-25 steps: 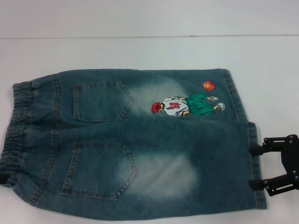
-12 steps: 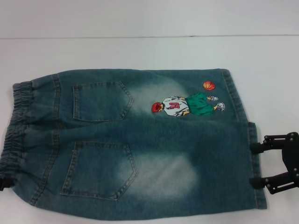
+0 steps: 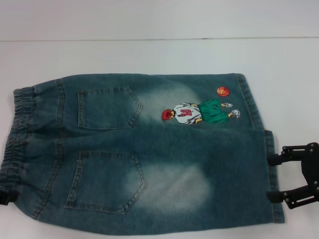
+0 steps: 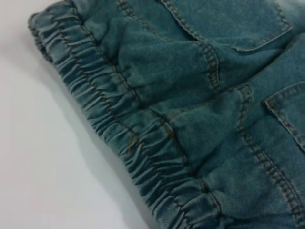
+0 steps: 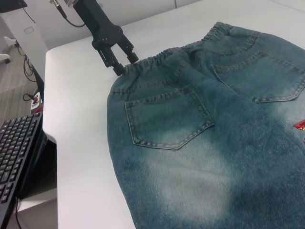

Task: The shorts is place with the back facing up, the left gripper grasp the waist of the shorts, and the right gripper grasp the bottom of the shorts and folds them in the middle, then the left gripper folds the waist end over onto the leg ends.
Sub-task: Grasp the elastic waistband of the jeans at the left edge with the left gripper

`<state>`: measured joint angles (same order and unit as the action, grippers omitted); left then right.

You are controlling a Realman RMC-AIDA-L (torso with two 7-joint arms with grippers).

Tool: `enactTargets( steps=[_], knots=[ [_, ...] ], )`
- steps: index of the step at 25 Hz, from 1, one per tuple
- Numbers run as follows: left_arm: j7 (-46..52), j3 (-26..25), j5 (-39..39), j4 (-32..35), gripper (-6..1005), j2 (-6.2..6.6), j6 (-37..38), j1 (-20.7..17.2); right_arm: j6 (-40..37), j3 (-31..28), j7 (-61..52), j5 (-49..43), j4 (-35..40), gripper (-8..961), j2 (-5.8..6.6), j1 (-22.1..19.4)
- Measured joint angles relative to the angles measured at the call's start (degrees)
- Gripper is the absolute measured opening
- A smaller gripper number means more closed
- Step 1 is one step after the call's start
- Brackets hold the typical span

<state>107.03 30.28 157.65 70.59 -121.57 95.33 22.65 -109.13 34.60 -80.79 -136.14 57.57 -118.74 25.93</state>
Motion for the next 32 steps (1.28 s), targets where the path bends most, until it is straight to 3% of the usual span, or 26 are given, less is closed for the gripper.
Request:
enactTargets(
  steps=[12,14,21,26,32],
  knots=[
    [0.01,1.04,0.19,-1.33,873,0.67,0.65,0.49,-0.03,0.03,-0.15,0.00,0.00,928,0.00,-0.01],
    [0.02,1.70,0.64,-1.79,696,0.67,0.34,0.56,-0.03,0.03,-0.15,0.00,0.00,927,-0.08,-0.06],
    [0.02,1.88,2.09,-2.01,486,0.51,0.19,1.12,-0.03,0.03,-0.15,0.00,0.00,927,-0.23,-0.22],
    [0.53,1.54,1.78,-0.56,226,0.21,0.16,1.36,-0.03,-0.01,-0.15,0.00,0.00,928,-0.26,-0.16],
    [0.80,1.56,1.72,1.08,102,-0.72,-0.50,1.81,0.13,-0.32,-1.70,0.00,-0.03,868,-0.20,-0.19]
  ],
)
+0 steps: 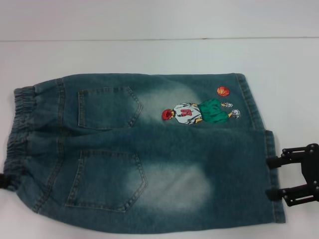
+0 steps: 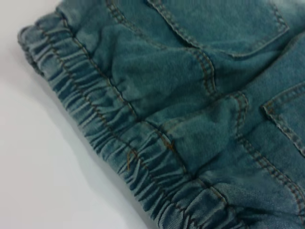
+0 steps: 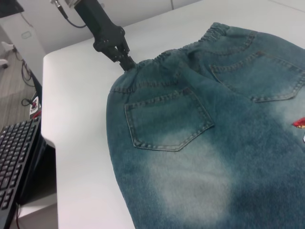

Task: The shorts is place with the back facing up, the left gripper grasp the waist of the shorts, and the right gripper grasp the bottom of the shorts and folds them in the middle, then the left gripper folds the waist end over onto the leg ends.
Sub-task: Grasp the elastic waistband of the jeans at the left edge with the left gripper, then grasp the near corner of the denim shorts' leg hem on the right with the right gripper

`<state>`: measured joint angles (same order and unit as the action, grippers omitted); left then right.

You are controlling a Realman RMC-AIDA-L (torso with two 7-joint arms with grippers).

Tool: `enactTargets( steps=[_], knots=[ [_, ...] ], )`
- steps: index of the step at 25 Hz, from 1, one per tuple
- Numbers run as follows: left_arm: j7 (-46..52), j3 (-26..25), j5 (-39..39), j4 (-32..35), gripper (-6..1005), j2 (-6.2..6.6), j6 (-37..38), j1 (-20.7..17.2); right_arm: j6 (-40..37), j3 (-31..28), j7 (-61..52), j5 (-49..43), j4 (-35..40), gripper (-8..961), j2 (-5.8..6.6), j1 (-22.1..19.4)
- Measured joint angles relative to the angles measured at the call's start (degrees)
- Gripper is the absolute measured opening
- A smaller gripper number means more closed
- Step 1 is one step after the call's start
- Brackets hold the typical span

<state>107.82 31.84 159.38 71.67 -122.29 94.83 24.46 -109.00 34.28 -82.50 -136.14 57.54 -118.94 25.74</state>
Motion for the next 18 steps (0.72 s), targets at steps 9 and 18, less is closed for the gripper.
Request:
enactTargets(
  steps=[9,18],
  knots=[
    [0.76,0.04,-0.11,1.09,77,-0.58,-2.87,1.38,-4.73,4.08,-15.92,-6.62,6.98,828,3.26,3.58],
    [0.72,0.43,0.35,0.32,70,-0.78,-4.13,1.59,-5.03,20.46,-31.71,-8.93,12.06,839,5.40,4.95]
  ],
)
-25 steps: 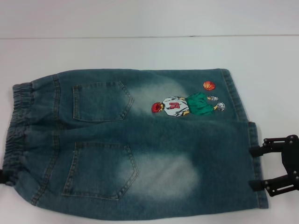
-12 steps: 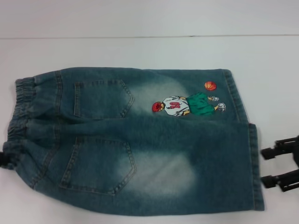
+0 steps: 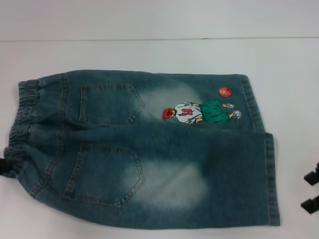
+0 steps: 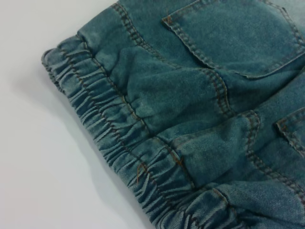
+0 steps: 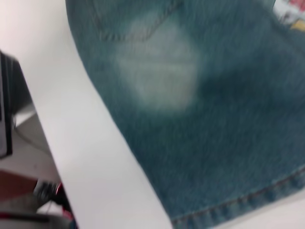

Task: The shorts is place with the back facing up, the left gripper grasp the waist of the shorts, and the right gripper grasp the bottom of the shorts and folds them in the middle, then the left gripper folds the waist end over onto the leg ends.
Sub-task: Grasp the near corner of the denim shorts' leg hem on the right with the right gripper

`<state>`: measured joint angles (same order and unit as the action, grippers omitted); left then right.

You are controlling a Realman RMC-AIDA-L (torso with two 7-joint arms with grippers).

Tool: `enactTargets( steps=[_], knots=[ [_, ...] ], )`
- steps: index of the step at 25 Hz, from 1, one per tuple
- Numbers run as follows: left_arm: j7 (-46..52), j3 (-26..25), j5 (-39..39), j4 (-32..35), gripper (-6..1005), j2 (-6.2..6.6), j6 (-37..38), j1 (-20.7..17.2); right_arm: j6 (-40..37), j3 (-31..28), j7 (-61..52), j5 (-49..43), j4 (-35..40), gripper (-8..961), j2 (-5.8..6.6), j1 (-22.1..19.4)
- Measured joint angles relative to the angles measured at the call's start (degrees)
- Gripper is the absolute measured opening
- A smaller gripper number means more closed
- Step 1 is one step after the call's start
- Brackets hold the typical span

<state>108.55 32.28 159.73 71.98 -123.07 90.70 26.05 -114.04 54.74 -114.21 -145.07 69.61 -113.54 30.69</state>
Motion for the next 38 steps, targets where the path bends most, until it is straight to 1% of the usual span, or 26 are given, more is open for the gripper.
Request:
enactTargets(
  steps=[2,3,8,10,13,19,27,38],
  knots=[
    [-0.09,-0.01,-0.08,-0.30,70,-0.04,-0.05,-0.12,0.03,2.50,-1.84,-1.28,-0.36,841,-0.28,0.50],
    [-0.18,0.00,-0.08,-0.53,70,-0.10,-0.22,-0.15,0.05,3.42,-2.48,-2.22,-0.60,842,-0.63,0.76],
    [-0.50,0.22,-0.01,-1.38,70,-0.31,-1.12,-0.34,0.42,4.08,-2.52,-8.61,-2.67,846,-3.60,2.66],
    [-0.53,0.23,-0.01,-1.47,70,-0.41,-1.18,-0.38,0.42,4.30,-2.32,-9.52,-3.17,848,-4.45,2.98],
    [-0.53,0.24,0.03,-1.14,70,-0.51,-1.25,-0.47,0.43,4.87,-1.85,-9.79,-4.33,850,-5.38,3.19],
    [-0.42,0.22,0.05,-1.03,70,-0.53,-1.72,-0.48,1.43,5.40,-1.93,-9.91,-6.51,849,-5.89,3.51],
    [-0.27,0.24,-0.08,-0.96,70,-0.66,-1.92,-0.48,5.05,6.21,-2.31,-11.26,-10.39,848,-6.02,4.30],
    [-0.08,0.24,-0.07,-1.18,70,-0.77,-1.80,-0.34,5.98,6.14,0.13,-9.02,-11.02,846,-6.00,4.74]
  ],
)
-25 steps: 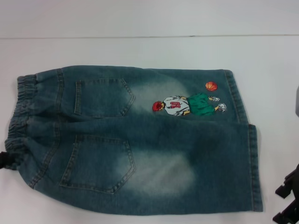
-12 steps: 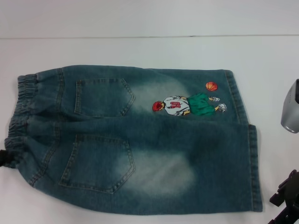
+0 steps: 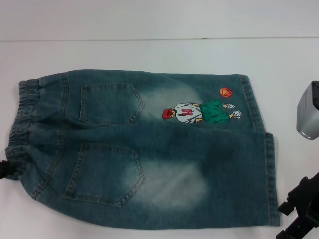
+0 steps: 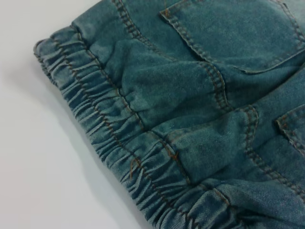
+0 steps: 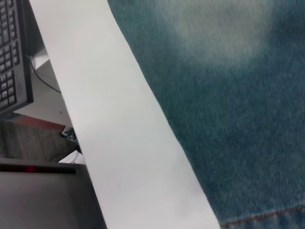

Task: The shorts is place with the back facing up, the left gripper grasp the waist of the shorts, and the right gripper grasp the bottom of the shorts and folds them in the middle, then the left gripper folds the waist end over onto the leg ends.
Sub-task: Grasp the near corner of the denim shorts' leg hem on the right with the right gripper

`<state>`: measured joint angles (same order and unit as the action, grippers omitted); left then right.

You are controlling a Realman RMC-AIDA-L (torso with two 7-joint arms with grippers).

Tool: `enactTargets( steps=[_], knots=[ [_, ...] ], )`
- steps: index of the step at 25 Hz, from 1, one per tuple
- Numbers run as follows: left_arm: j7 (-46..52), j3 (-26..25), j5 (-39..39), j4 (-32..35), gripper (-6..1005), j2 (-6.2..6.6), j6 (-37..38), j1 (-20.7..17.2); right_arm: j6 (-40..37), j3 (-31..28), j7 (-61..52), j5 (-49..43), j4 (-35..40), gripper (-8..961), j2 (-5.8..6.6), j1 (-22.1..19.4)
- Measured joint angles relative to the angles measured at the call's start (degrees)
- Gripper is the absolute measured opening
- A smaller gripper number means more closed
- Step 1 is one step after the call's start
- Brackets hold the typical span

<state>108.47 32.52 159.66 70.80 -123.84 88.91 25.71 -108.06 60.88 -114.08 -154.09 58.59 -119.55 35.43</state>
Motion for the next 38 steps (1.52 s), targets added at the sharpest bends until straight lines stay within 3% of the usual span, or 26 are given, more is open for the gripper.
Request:
enactTargets(
  steps=[16,38],
  knots=[
    [1.45,1.25,0.10,0.03,70,-0.04,0.26,0.19,-0.11,0.78,-0.22,-2.51,-0.74,843,-0.23,0.64],
    [1.66,1.40,0.13,-0.23,71,-0.08,0.39,-0.13,2.18,0.00,1.82,2.11,-2.69,840,-0.10,0.90]
  ],
)
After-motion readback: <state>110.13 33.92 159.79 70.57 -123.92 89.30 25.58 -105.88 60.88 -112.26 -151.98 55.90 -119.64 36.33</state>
